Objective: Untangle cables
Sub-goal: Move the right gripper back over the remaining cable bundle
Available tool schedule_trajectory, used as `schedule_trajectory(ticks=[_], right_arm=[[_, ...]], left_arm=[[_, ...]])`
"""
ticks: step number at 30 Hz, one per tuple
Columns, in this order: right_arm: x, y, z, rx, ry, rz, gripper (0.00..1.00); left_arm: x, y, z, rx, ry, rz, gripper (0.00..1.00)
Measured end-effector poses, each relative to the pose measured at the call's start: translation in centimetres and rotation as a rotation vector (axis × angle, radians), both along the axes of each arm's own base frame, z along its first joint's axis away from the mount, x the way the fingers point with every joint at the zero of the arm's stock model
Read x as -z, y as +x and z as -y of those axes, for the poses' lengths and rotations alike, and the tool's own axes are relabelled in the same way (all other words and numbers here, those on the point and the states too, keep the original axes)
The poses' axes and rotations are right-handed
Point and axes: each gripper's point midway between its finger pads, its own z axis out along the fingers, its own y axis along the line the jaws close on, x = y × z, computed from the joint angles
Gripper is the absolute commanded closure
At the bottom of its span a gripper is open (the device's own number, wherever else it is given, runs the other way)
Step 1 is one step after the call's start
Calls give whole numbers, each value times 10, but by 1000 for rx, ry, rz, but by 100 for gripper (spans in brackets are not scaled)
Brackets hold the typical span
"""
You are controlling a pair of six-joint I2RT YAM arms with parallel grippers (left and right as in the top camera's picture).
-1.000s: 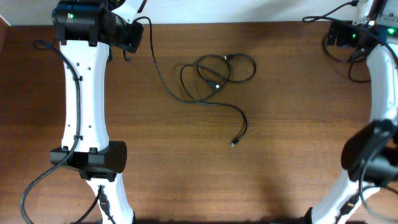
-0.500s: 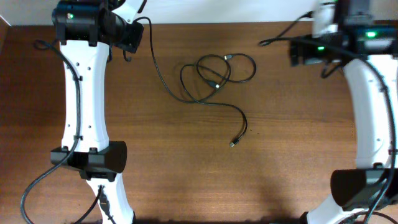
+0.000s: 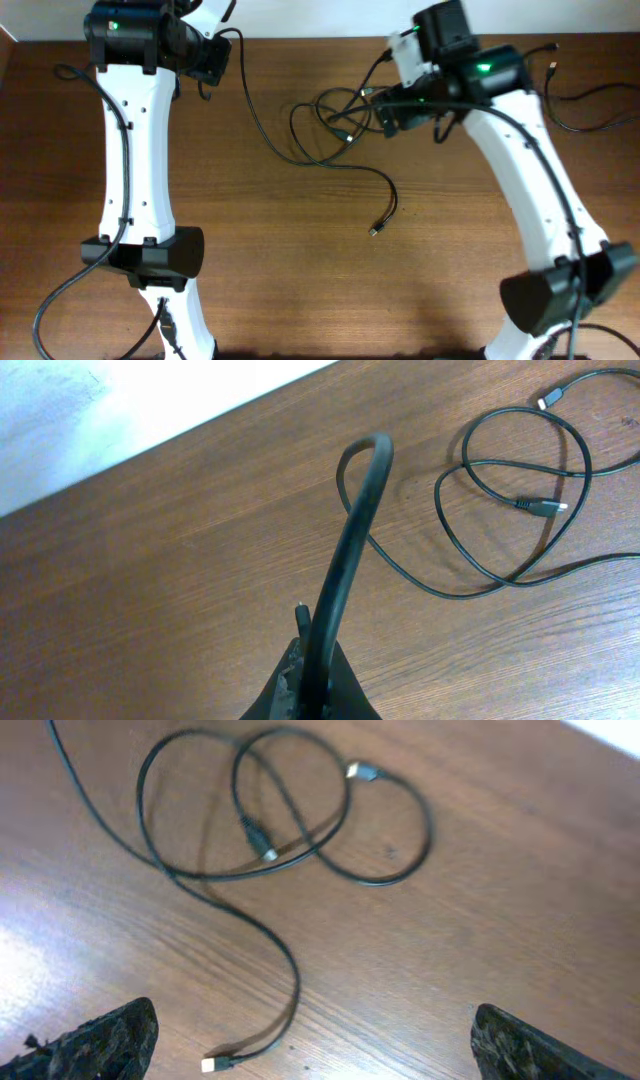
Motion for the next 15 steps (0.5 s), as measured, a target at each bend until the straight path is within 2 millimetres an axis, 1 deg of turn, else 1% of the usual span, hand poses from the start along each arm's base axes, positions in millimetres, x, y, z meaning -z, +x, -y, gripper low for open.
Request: schedule_trajectory(ticks=[2,4,6,10,11,13,15], right_arm=[[19,-2,-17,-36,-15,-40,1],[38,-6,-40,-85,-30,-73,1],[47,-8,-58,-121,-32,-74,1],[57,-9,-98,-182,-7,-47,1],[62,-10,-106,-193,-5,-50,1],[73,-12,-115,-202,-7,-68,1],[91,-11,-118,-197,-17,-101,1]], left_arm=[[0,0,0,0,0,0,100],[0,0,0,0,0,0,100],[0,0,0,0,0,0,100],[0,0,0,0,0,0,100],[0,0,0,0,0,-1,100],[0,0,0,0,0,-1,100],[0,0,0,0,0,-1,100]])
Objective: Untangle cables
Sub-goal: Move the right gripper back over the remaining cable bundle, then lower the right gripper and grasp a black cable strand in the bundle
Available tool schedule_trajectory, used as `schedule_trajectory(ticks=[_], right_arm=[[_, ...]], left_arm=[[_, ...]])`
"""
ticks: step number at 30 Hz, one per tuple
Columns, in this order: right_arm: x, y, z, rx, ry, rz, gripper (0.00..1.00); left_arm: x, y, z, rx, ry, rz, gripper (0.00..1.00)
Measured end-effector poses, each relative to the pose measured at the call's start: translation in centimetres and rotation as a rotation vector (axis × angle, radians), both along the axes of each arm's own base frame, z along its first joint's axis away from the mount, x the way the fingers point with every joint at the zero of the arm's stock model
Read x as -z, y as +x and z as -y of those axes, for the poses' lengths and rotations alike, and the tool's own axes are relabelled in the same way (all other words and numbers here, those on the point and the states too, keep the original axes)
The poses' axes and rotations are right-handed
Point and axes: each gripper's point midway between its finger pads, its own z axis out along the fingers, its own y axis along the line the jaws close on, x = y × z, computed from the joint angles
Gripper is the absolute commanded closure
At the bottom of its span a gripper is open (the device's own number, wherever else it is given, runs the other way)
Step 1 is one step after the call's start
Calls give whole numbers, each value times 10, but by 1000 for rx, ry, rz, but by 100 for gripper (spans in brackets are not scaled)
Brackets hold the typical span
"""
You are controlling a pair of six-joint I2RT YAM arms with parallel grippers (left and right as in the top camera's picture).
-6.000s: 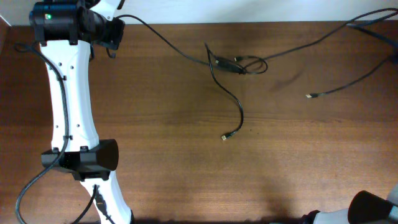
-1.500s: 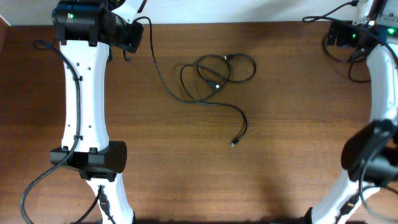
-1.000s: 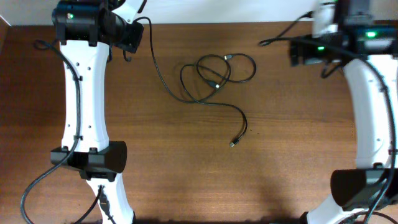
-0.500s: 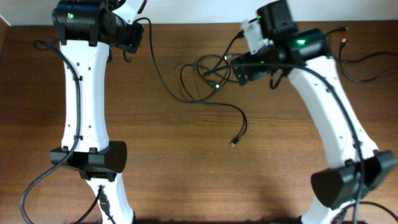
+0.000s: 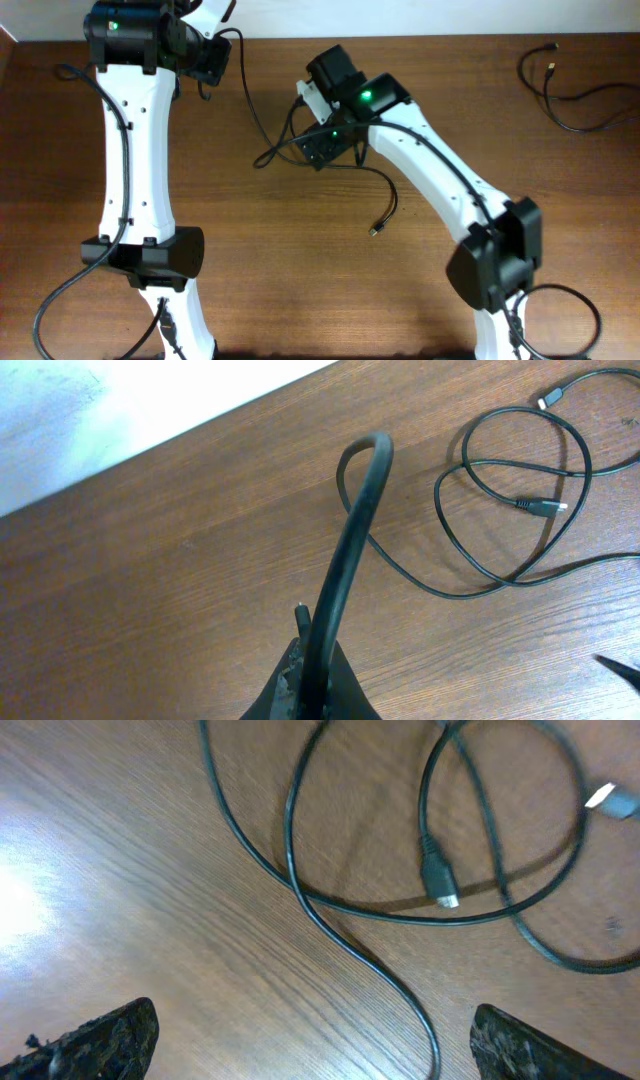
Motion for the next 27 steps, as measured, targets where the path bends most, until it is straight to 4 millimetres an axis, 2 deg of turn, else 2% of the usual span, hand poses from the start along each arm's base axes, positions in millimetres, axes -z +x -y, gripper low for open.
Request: schedule_trajectory(ticks=[5,9,20,27], right_arm=[[53,2,0,9,-54,-88,0],[77,3,-3,9,-66,-118,0],[75,4,-21,-20,-30,-90,0],[71,13,-30,-22,8,-48,2]], left_arm=[[0,0,0,0,0,0,100],[0,0,0,0,0,0,100],[-3,5,0,-31,-24,22,100],[-5,7,1,-58,-44,31,100]])
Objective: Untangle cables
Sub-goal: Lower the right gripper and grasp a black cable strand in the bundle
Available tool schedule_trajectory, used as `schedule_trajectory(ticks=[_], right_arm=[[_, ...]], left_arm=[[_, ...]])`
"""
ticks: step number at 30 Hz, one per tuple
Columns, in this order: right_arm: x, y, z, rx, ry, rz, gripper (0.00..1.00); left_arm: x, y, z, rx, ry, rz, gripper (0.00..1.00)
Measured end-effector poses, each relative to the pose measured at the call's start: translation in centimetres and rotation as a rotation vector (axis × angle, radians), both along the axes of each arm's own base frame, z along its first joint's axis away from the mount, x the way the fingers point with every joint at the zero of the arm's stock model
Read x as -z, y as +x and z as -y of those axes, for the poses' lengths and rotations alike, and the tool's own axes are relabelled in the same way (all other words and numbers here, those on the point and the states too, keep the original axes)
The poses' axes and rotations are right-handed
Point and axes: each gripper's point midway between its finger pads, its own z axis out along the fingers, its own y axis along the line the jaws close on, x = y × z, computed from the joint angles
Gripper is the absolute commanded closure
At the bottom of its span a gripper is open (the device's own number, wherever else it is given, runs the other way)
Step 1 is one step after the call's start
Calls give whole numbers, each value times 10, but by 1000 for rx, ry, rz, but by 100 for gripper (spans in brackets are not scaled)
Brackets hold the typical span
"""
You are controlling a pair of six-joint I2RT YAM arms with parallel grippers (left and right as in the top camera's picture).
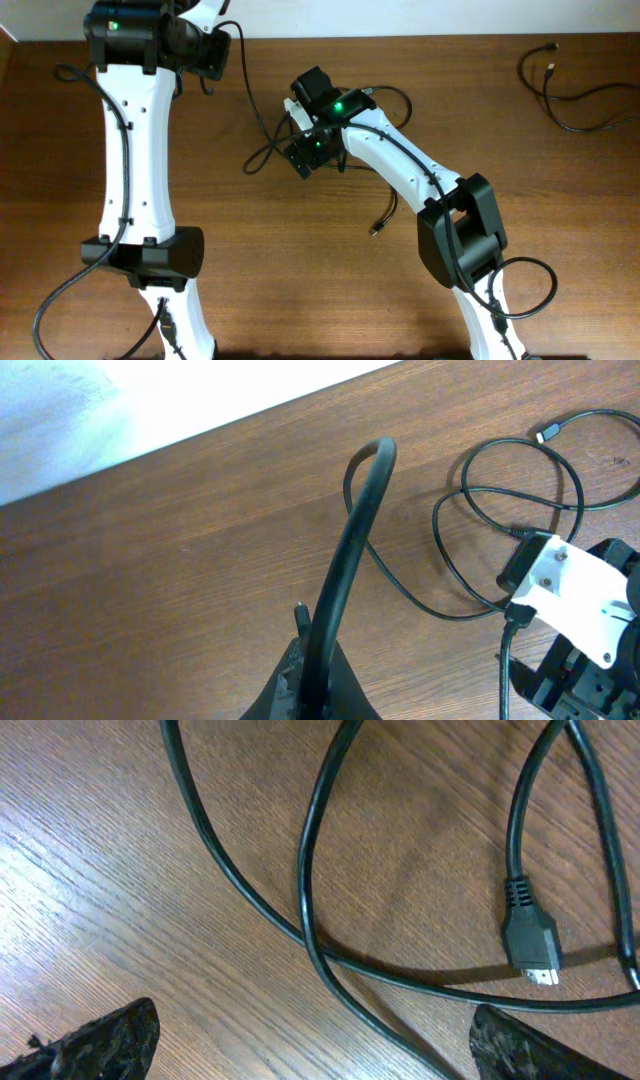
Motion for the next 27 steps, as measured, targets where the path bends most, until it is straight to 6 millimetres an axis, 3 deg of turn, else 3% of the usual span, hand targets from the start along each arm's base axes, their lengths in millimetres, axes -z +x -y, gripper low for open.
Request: schedule_trajectory(ticks=[4,8,10,13,17,20,22,27], right_arm=[[9,1,-1,-1,-5,-7,2],[42,-3,2,0,-43,-63,3],[50,-3,2,-1,-49,-71,4],[51,-2,1,0,-45,-67,25],[51,-2,1,4,-42,-70,44],[51,-2,0,6,-40,-71,51],[51,-2,0,4,-40,-72,69],[51,-2,0,9,-36,-71,66]], left_arm=[[1,-1,0,0,0,-4,100],[1,-1,0,-1,0,-5,100],[1,-1,0,-1,0,-6,100],[1,-2,0,-1,1,-8,100],[3,-4,0,-3,0,-19,100],[3,-4,0,-3,-1,-21,100],[3,-4,0,-3,-1,-22,100],[3,-4,0,-3,-1,-22,100]])
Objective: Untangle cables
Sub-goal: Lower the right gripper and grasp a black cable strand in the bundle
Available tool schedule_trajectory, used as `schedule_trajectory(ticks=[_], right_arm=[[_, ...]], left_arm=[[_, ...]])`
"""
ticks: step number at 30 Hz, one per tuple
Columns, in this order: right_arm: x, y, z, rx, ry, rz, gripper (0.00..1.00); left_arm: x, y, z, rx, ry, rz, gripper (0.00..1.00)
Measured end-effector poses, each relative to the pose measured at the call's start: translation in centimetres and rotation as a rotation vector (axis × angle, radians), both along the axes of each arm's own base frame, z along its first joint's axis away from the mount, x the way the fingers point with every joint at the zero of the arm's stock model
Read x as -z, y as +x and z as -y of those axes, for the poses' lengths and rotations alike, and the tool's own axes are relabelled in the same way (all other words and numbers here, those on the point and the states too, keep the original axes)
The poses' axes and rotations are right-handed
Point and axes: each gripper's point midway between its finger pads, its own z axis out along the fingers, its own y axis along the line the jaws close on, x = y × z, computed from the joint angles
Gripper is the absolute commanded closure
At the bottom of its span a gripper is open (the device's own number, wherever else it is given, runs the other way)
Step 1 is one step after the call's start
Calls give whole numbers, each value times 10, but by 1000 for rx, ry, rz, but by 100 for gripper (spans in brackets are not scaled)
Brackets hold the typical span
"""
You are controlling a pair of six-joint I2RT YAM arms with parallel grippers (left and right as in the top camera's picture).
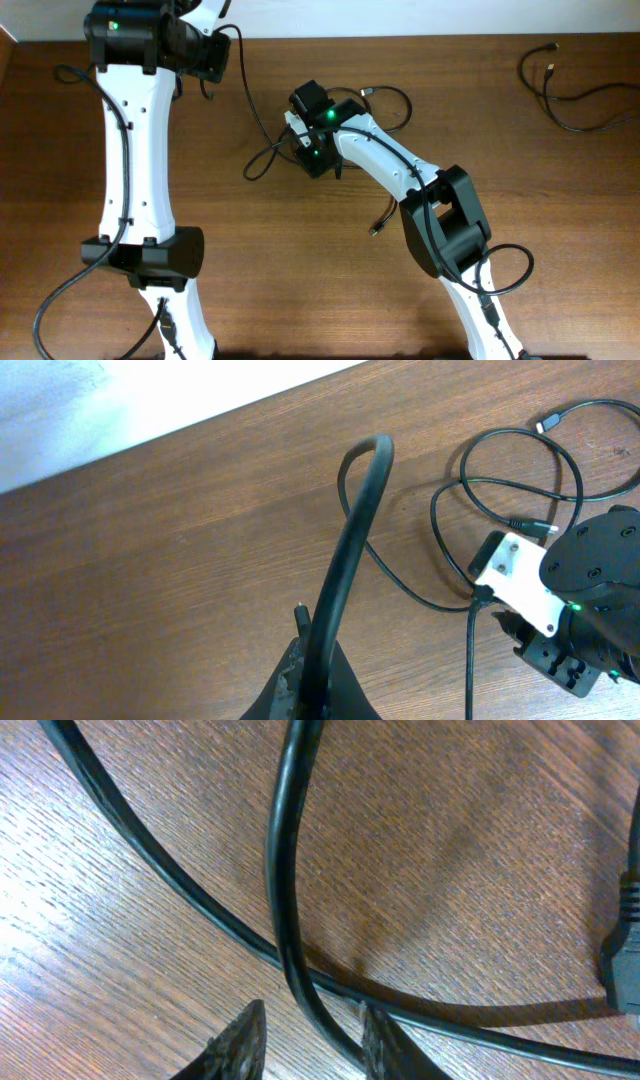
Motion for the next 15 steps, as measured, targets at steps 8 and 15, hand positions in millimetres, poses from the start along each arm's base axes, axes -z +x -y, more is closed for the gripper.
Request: schedule_trajectory(ticks=[8,15], right_arm=[[-1,3,-2,0,10,13,71],[-1,3,-2,-1,9,14,73]], left_arm=[[0,0,0,0,0,-1,100],[0,0,0,0,0,-1,100]])
